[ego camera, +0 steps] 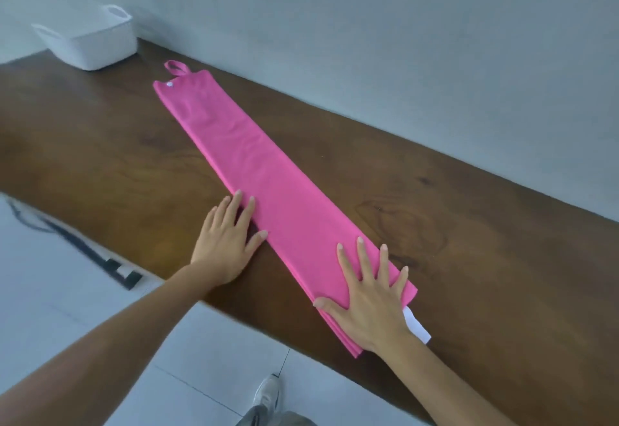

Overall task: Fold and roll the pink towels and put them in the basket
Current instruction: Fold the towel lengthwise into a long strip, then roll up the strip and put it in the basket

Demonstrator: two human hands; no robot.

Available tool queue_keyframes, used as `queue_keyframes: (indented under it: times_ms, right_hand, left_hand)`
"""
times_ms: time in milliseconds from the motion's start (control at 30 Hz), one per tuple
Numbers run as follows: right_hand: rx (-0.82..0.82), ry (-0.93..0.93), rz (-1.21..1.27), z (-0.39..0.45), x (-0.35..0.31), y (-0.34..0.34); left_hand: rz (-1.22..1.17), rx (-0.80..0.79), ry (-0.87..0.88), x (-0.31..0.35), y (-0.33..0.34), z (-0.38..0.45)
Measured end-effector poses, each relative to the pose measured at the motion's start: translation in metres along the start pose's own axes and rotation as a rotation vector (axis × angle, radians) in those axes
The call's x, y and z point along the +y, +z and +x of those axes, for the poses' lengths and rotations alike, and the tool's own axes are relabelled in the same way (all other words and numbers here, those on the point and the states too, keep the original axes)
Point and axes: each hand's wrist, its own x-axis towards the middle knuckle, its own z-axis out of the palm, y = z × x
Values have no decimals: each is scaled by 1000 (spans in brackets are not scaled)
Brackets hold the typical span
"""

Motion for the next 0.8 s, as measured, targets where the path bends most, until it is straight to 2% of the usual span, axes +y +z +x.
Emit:
queue_keyframes:
  times_ms: [133, 400, 533, 633, 700, 800]
  right_hand:
    - [-32, 7, -32, -8, -8, -2]
    - [-34, 95, 41, -44, -43, 7]
    - [18, 167, 231, -54, -36, -7]
    - [76, 253, 377, -48, -5, -25]
    - [2, 296, 405, -37, 16, -32]
    - [-200, 294, 482, -25, 34, -42]
  left_hand:
    - [-6, 33, -67, 5, 7, -60]
    - [-260, 111, -116, 52, 16, -156]
    - [-358, 231, 76, 78, 21, -193]
    - [-364, 246, 231, 100, 23, -207]
    - [-293, 247, 300, 115, 26, -209]
    - [-158, 227, 362, 133, 32, -206]
